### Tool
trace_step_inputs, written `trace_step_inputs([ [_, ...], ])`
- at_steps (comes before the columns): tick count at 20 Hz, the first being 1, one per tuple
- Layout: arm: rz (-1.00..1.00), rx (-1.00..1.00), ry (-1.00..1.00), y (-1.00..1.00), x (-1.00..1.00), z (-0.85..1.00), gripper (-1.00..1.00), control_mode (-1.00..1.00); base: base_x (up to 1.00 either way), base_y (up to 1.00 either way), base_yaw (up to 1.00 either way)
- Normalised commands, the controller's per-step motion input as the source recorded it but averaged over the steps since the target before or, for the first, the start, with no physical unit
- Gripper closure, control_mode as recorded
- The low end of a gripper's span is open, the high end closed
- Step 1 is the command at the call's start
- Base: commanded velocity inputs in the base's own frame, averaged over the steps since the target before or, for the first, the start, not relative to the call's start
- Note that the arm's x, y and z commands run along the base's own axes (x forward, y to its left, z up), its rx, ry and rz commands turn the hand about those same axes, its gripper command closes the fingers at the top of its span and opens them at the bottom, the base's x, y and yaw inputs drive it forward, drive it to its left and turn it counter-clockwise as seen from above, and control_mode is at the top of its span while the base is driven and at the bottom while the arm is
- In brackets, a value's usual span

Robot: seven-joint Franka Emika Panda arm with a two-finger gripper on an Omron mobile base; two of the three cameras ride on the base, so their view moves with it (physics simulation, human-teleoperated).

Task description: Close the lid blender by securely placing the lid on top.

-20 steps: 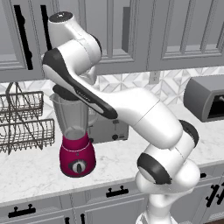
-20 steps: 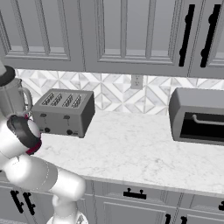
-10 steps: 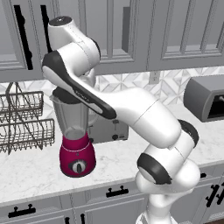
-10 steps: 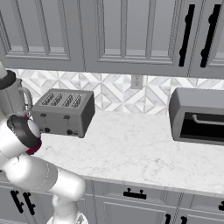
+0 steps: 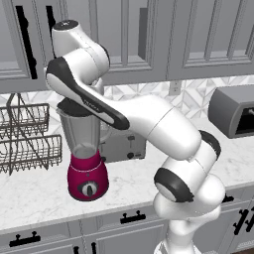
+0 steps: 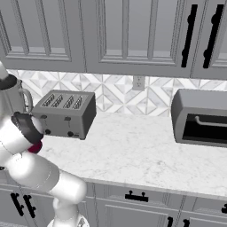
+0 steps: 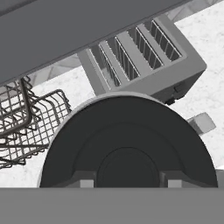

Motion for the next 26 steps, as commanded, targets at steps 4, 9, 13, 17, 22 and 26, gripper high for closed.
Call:
trace_step_inputs([
  [4, 0.0, 0.0, 0.0, 0.15, 0.21, -0.03, 1.0, -1.0, 0.0, 0.0, 0.0],
  [9, 0.0, 0.0, 0.0, 0.04, 0.18, -0.09, 1.0, -1.0, 0.0, 0.0, 0.0],
  [13, 0.01, 0.0, -0.04, 0.0, 0.09, -0.14, 1.0, -1.0, 0.0, 0.0, 0.0],
  [17, 0.0, 0.0, -0.05, 0.0, 0.0, -0.05, 1.0, -1.0, 0.0, 0.0, 0.0],
  [22, 0.01, 0.0, -0.06, -0.1, 0.0, -0.03, 1.0, -1.0, 0.0, 0.0, 0.0],
  [26, 0.04, 0.0, -0.09, -0.22, 0.0, -0.08, 1.0, -1.0, 0.0, 0.0, 0.0],
])
